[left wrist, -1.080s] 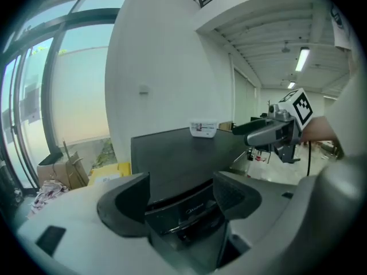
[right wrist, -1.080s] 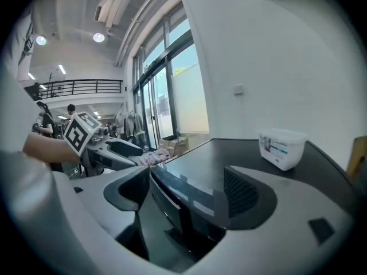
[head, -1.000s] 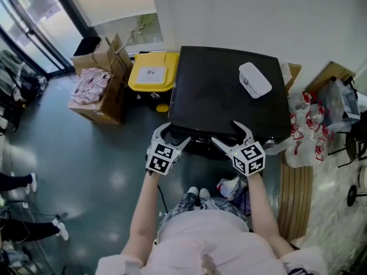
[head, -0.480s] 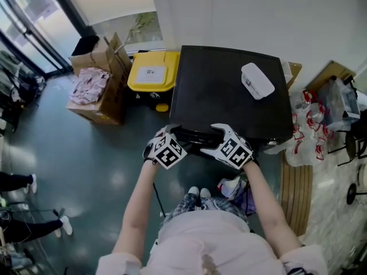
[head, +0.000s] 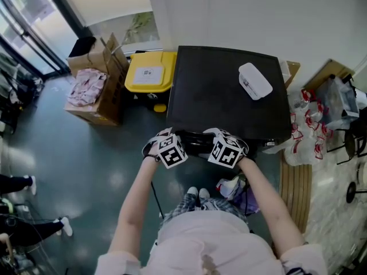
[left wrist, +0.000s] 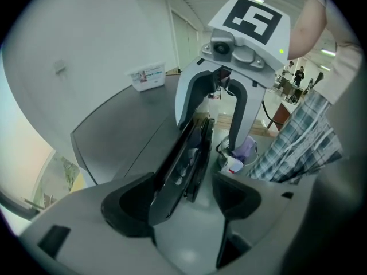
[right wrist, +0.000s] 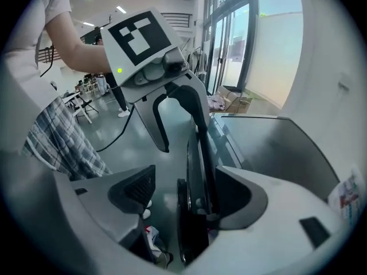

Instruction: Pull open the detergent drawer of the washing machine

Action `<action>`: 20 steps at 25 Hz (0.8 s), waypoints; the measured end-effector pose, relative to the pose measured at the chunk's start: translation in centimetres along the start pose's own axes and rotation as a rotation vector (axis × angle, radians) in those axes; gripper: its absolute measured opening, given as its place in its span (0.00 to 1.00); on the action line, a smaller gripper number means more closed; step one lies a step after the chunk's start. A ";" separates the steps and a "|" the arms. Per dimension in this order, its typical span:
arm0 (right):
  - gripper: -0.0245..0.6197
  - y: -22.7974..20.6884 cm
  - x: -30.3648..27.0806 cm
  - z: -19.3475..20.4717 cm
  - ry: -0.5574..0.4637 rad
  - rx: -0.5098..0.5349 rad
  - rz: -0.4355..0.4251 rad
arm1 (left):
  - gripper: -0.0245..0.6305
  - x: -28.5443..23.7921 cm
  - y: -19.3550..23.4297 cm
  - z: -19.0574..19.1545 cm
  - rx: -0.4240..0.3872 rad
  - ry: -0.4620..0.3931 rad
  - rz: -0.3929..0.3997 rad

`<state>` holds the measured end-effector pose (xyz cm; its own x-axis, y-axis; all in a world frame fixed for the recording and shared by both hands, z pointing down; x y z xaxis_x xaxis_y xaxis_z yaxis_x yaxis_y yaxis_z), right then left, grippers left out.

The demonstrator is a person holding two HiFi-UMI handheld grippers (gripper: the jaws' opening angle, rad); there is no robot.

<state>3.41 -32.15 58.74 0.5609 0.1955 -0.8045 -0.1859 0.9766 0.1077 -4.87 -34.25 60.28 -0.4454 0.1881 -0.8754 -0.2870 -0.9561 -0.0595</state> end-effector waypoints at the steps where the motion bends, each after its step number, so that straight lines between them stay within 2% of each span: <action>1: 0.56 0.1 -0.2 0.1 0.009 0.007 -0.003 | 0.55 -0.1 -0.1 0.1 -0.013 0.009 0.004; 11: 0.51 0.3 -0.5 0.5 0.035 0.008 -0.044 | 0.53 -0.3 -0.1 0.1 -0.060 0.058 0.031; 20: 0.46 0.9 -1.4 0.8 0.086 0.075 0.020 | 0.49 -0.6 -0.5 0.4 -0.111 0.094 0.003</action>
<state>3.12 -31.44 60.42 0.4858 0.2101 -0.8484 -0.1335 0.9771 0.1656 -4.84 -33.82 61.08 -0.3631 0.1685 -0.9164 -0.1883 -0.9765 -0.1049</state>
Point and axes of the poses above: the fingertips, and each gripper's own axes: x backward along the fingers, y to its left, z out of its underside, the point moved 5 cm from there along x, backward along the fingers, and after that the axes turned 5 degrees about x, right-handed, at the moved point
